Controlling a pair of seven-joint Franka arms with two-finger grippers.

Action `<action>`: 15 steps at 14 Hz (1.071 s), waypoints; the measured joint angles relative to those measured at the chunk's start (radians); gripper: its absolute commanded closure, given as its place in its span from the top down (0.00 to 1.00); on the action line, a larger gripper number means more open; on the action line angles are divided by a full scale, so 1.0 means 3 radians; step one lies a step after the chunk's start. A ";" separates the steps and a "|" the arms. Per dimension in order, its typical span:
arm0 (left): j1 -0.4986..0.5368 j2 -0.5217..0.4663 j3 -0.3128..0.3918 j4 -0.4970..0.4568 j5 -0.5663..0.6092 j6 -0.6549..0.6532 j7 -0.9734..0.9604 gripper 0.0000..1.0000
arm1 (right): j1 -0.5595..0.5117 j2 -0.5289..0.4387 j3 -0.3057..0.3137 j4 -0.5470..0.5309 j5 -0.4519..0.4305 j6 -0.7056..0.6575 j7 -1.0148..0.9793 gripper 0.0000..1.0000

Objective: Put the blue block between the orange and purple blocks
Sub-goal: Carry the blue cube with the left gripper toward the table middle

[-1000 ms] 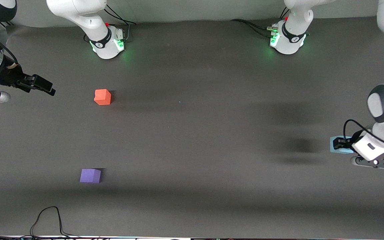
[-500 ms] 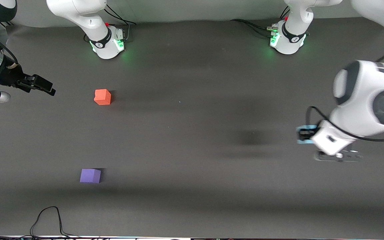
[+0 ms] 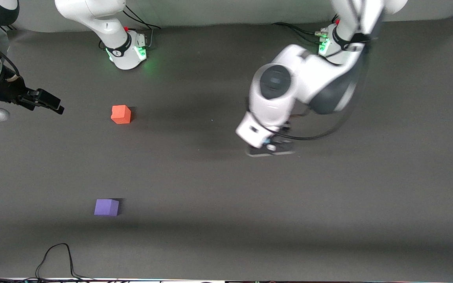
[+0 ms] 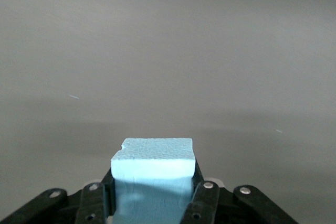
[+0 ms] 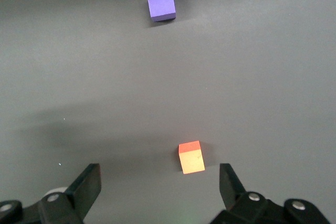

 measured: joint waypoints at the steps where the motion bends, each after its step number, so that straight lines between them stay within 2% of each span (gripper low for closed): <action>1: -0.0163 0.0126 0.0003 0.0062 0.0029 0.0120 -0.0174 0.39 | 0.0000 0.0000 0.0000 0.0000 0.0000 0.0001 0.0000 1.00; 4: -0.0549 0.0467 0.0011 0.0116 0.0247 0.0471 -0.0632 0.39 | -0.0002 0.0001 -0.0001 -0.0003 0.0000 0.0002 0.0000 1.00; 7: -0.0784 0.0799 0.0021 0.0137 0.0414 0.0735 -0.0891 0.39 | -0.0009 0.0004 -0.0001 -0.0005 0.0000 0.0002 0.0000 1.00; 11: -0.0818 0.1123 0.0052 0.0150 0.0525 0.1068 -0.0968 0.39 | -0.0022 0.0029 -0.0002 -0.0017 0.0000 0.0001 0.0000 1.00; 15: -0.0816 0.1224 0.0092 0.0167 0.0539 0.1213 -0.0968 0.39 | -0.0022 0.0062 0.0001 -0.0025 0.0000 0.0001 0.0000 1.00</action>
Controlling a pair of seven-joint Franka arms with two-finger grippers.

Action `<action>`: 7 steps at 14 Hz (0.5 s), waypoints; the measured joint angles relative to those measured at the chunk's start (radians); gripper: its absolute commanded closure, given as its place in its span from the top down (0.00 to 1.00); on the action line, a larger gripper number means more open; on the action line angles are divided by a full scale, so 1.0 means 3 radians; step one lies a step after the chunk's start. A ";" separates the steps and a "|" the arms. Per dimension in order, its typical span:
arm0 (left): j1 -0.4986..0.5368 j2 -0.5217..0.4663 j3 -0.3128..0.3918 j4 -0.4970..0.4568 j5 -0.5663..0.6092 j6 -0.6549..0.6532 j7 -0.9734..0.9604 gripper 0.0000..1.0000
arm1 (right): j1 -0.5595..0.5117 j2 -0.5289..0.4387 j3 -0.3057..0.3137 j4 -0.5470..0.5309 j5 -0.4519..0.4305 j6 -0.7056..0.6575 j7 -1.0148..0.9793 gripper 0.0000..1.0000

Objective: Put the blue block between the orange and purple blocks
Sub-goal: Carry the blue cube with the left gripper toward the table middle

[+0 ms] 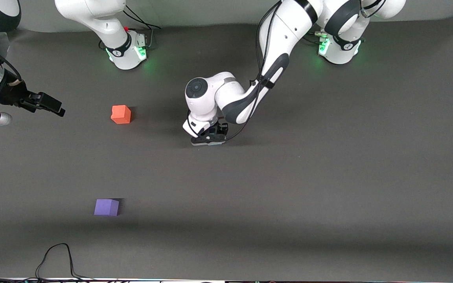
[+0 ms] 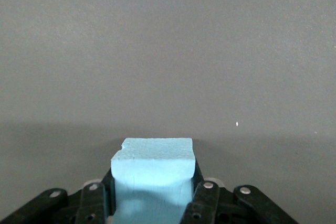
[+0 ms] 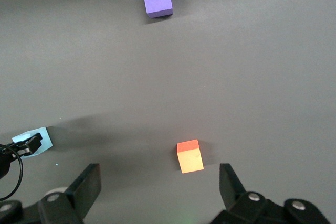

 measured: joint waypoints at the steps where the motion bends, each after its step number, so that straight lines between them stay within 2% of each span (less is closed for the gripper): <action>1: 0.0001 0.0020 0.0014 0.0003 0.0014 0.0027 0.0000 0.40 | 0.0000 0.0017 0.0002 0.0000 0.0000 0.0002 0.0000 1.00; 2: 0.0001 0.0049 0.0023 0.0007 0.0037 0.0044 0.0000 0.46 | 0.0000 0.0036 0.0006 0.0000 0.0000 0.0006 0.0000 1.00; 3: 0.0002 0.0071 0.0026 0.0012 0.0052 0.0060 0.0000 0.77 | 0.0000 0.0054 0.0012 0.0000 0.0000 0.0011 0.0000 1.00; 4: 0.0001 0.0072 0.0026 0.0020 0.0061 0.0061 0.0000 1.00 | 0.0000 0.0069 0.0027 0.0000 0.0000 0.0015 0.0000 1.00; 7: 0.0005 0.0074 0.0035 0.0025 0.0083 0.0057 0.0000 1.00 | 0.0000 0.0082 0.0085 0.0000 0.0000 0.0054 0.0000 1.00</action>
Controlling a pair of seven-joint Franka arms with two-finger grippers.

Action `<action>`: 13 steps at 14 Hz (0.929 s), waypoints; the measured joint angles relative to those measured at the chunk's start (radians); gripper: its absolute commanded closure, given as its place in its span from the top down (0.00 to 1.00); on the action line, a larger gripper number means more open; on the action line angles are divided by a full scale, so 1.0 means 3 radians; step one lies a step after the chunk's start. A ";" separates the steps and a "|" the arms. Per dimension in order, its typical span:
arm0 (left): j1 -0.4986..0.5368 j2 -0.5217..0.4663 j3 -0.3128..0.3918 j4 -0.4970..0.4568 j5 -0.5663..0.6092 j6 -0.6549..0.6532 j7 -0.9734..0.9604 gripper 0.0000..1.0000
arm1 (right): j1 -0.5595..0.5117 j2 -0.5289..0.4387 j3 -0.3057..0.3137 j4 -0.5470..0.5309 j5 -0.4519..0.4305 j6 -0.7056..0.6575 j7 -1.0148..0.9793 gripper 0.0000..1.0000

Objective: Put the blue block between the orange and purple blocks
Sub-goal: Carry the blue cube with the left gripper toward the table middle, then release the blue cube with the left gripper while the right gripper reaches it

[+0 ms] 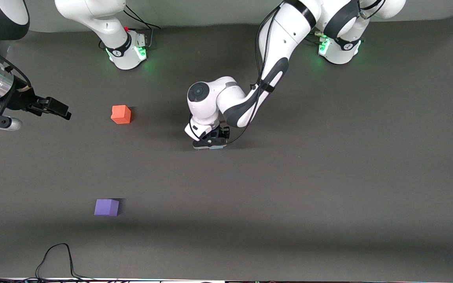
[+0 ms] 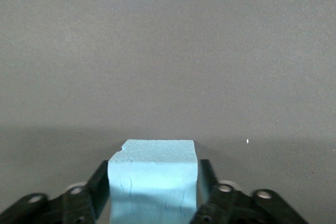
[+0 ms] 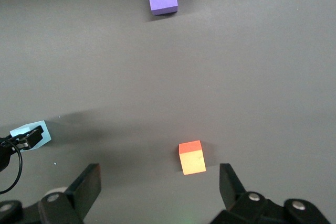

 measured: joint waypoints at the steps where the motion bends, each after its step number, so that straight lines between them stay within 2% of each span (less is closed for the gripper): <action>1: 0.0007 -0.0009 0.0001 0.0028 0.0002 -0.0042 0.0000 1.00 | 0.0000 0.0006 0.0039 0.0000 0.0000 0.0010 0.0001 1.00; 4: 0.0092 -0.0200 -0.0036 0.0167 -0.0065 -0.0468 0.0096 1.00 | -0.0001 0.0029 0.0223 0.0001 0.0003 0.0041 0.0067 1.00; 7: 0.0414 -0.0649 -0.0071 0.0204 -0.0442 -0.0883 0.0542 1.00 | 0.0000 0.0075 0.0526 0.0000 0.0009 0.0112 0.0278 1.00; 10: 0.1007 -0.1128 -0.0068 0.0115 -0.0842 -0.1223 0.1194 1.00 | 0.0000 0.0229 0.1002 -0.0007 0.0021 0.0369 0.0649 1.00; 13: 0.1726 -0.1492 -0.0071 -0.0086 -0.1012 -0.1481 0.1915 1.00 | 0.0013 0.0574 0.1521 -0.0020 0.0021 0.0838 0.0997 1.00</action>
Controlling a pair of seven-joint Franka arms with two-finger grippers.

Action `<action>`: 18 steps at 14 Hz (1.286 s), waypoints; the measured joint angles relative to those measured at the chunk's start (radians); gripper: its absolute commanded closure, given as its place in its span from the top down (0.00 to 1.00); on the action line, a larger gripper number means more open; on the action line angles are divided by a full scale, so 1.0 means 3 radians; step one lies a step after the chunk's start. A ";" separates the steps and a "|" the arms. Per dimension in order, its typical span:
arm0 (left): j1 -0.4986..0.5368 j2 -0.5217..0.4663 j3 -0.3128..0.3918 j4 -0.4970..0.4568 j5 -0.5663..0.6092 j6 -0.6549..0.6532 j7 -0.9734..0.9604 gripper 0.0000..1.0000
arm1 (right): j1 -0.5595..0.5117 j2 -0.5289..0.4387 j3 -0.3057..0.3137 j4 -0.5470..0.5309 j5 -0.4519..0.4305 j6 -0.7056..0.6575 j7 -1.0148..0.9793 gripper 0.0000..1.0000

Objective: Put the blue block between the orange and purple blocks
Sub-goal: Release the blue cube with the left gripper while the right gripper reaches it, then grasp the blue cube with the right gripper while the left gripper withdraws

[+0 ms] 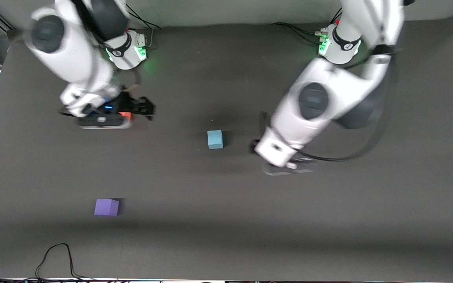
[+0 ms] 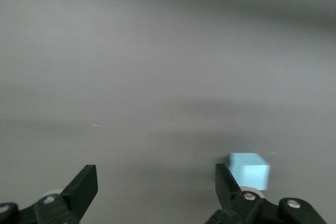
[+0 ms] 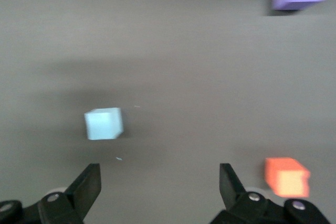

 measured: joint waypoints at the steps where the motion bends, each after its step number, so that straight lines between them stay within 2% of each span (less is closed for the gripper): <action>1: 0.0213 -0.0090 -0.0001 -0.0064 -0.0025 -0.0100 0.0238 1.00 | 0.0003 0.0149 0.0136 -0.0005 -0.0007 0.0185 0.0157 1.00; 3: 0.0581 -0.0232 -0.0002 -0.0172 -0.0039 -0.0285 0.0733 1.00 | 0.0013 0.0449 0.0345 -0.0016 -0.0135 0.0481 0.0431 1.00; 5: 0.0926 -0.0363 0.0000 -0.0272 -0.0041 -0.0426 0.1197 1.00 | 0.0024 0.0740 0.0489 -0.0035 -0.0400 0.0724 0.0733 1.00; 9: 0.1415 -0.0734 0.0004 -0.0576 -0.0037 -0.0495 0.1724 1.00 | 0.0099 0.1364 0.0667 -0.0054 -0.1156 0.1161 0.1467 1.00; 12: 0.1543 -0.1026 0.0004 -0.0788 -0.0023 -0.0496 0.1864 1.00 | 0.0172 0.1749 0.0711 -0.0058 -0.1574 0.1473 0.1914 1.00; 16: 0.1553 -0.1355 -0.0005 -0.0958 0.0121 -0.0494 0.1894 1.00 | 0.0192 0.1946 0.0748 -0.0196 -0.1954 0.1856 0.2275 0.99; 17: 0.1552 -0.1433 -0.0014 -0.1010 0.0130 -0.0494 0.1896 1.00 | 0.0193 0.1961 0.0755 -0.0257 -0.2031 0.1914 0.2358 0.88; 18: 0.1551 -0.1488 -0.0028 -0.1051 0.0134 -0.0494 0.1897 1.00 | 0.0194 0.1973 0.0764 -0.0302 -0.2092 0.1937 0.2423 0.68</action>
